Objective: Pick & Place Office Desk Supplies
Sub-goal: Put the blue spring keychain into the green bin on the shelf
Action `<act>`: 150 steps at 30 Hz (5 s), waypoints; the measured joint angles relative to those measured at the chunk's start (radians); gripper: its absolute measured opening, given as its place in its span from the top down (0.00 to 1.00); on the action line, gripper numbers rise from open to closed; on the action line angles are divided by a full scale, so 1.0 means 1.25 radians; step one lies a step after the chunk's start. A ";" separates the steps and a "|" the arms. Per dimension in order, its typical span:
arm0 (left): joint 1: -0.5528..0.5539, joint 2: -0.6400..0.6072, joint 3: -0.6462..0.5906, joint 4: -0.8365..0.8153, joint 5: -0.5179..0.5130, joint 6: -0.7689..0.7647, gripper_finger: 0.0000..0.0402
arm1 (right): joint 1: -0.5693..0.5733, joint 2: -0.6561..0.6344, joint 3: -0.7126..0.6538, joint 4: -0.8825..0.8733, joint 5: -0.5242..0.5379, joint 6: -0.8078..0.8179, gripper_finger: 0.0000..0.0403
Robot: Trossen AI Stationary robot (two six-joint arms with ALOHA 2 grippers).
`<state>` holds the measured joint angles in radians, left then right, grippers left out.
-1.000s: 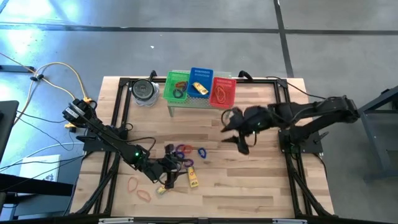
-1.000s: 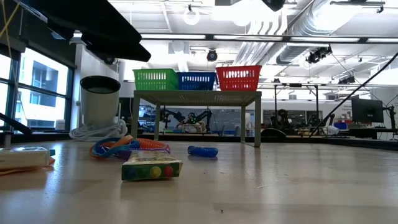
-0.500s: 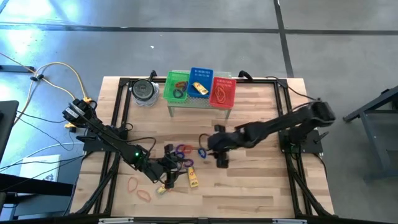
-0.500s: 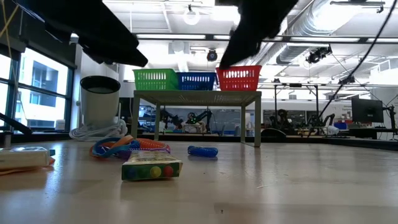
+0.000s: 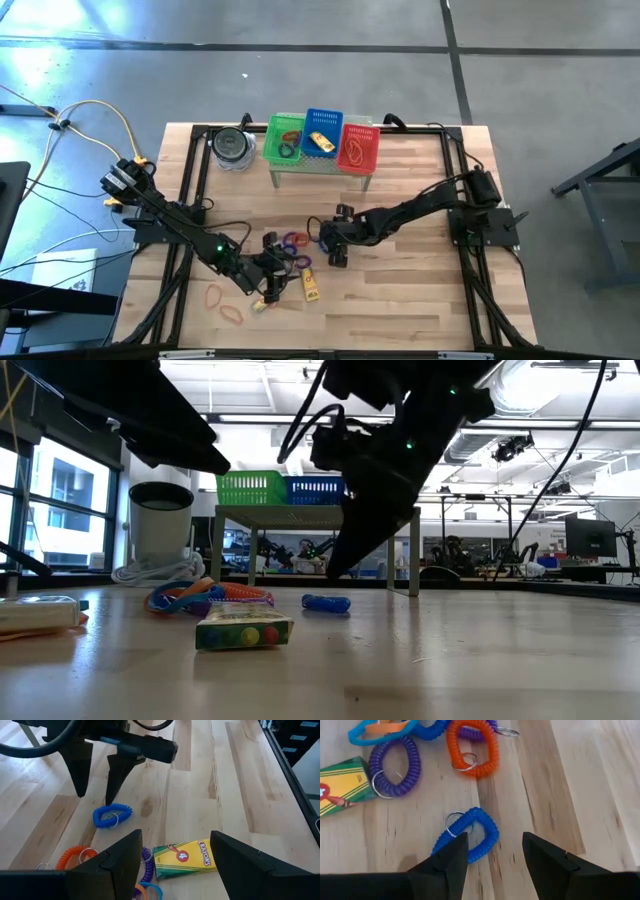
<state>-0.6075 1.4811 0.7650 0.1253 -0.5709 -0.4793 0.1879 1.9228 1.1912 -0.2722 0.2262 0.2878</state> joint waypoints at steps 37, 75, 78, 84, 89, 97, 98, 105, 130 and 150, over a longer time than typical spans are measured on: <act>0.000 0.000 0.000 -0.036 0.020 -0.006 0.44 | 0.016 0.132 0.005 0.056 0.040 0.053 0.97; 0.063 0.098 -0.002 0.380 -0.051 0.286 0.44 | 0.335 -0.073 0.006 0.185 0.765 -0.165 0.99; 0.072 0.098 -0.002 0.399 -0.044 0.282 0.44 | 0.338 -0.073 0.006 0.209 0.762 -0.179 0.99; 0.093 0.098 -0.002 0.413 -0.015 0.244 0.44 | 0.334 -0.073 0.006 0.263 0.756 -0.226 0.99; 0.105 0.098 -0.002 0.431 -0.015 0.223 0.44 | 0.324 -0.069 0.007 0.303 0.712 -0.264 0.99; 0.109 0.098 -0.002 0.463 0.007 0.221 0.44 | 0.304 -0.069 0.007 0.311 0.716 -0.303 0.99; 0.109 0.098 -0.002 0.465 0.009 0.221 0.44 | 0.302 -0.069 0.007 0.311 0.716 -0.307 0.99; 0.109 0.098 -0.002 0.464 0.009 0.209 0.44 | 0.287 -0.069 0.007 0.312 0.690 -0.307 0.99; 0.099 0.098 -0.002 0.427 -0.092 0.190 0.78 | 0.294 -0.068 0.007 0.307 0.649 -0.289 0.99; 0.071 0.093 -0.001 0.353 -0.135 0.197 0.97 | 0.311 -0.068 0.008 0.281 0.590 -0.189 0.49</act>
<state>-0.5182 1.5979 0.7635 0.5667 -0.7391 -0.2331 0.5760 1.8374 1.2007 0.0788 0.9637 0.0518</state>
